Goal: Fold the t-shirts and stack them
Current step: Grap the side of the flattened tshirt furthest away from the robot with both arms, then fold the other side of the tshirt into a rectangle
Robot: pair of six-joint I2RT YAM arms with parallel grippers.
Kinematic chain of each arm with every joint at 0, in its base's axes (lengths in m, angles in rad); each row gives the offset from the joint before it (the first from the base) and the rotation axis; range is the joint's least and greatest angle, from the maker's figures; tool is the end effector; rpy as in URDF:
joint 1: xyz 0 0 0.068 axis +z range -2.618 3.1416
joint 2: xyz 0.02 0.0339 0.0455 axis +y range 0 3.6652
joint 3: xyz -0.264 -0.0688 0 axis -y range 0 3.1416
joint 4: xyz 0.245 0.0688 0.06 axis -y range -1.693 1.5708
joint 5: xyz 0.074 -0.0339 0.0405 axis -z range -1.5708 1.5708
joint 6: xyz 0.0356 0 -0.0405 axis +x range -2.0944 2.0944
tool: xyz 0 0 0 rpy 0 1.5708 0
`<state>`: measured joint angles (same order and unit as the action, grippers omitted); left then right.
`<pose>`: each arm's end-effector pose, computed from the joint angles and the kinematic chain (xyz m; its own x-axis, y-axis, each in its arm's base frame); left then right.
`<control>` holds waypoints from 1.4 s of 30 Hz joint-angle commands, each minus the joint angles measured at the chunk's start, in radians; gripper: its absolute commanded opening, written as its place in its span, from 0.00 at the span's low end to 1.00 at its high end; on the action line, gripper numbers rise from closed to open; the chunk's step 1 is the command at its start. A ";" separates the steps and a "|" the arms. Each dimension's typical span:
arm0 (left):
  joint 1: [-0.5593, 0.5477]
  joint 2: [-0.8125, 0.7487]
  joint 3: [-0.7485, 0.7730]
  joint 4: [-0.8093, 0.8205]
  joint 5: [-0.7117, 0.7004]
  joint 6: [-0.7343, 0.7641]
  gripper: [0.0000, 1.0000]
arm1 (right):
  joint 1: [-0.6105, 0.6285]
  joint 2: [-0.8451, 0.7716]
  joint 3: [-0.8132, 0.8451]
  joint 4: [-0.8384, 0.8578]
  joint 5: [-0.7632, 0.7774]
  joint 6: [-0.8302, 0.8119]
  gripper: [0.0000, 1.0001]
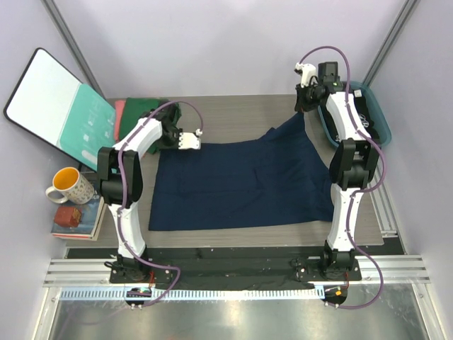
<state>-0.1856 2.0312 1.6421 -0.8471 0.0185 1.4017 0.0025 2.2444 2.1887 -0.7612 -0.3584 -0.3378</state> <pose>0.4154 -0.0787 0.2091 0.0315 0.9969 -0.0725 0.9471 -0.0066 0.3208 0.5061 0.0138 0.2879 -0.6075 -0.3119 -0.7305 -0.4703 0.8824 0.0144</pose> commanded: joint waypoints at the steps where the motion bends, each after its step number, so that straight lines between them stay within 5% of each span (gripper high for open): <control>1: -0.002 -0.088 -0.021 0.026 0.004 -0.032 0.00 | -0.002 -0.095 -0.015 0.010 -0.007 -0.010 0.01; 12: -0.003 -0.204 -0.083 -0.027 0.024 -0.052 0.00 | -0.002 -0.189 -0.081 -0.075 -0.071 -0.075 0.01; 24: -0.003 -0.290 -0.232 -0.125 0.035 -0.006 0.00 | 0.036 -0.282 -0.196 -0.387 -0.200 -0.312 0.01; 42: -0.003 -0.353 -0.358 -0.142 0.018 0.009 0.00 | 0.062 -0.470 -0.444 -0.615 -0.051 -0.676 0.01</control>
<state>-0.1886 1.7374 1.3170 -0.9833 0.0498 1.3960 0.0647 1.8587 1.7817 -1.2873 -0.4667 -0.8932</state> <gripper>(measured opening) 0.022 0.025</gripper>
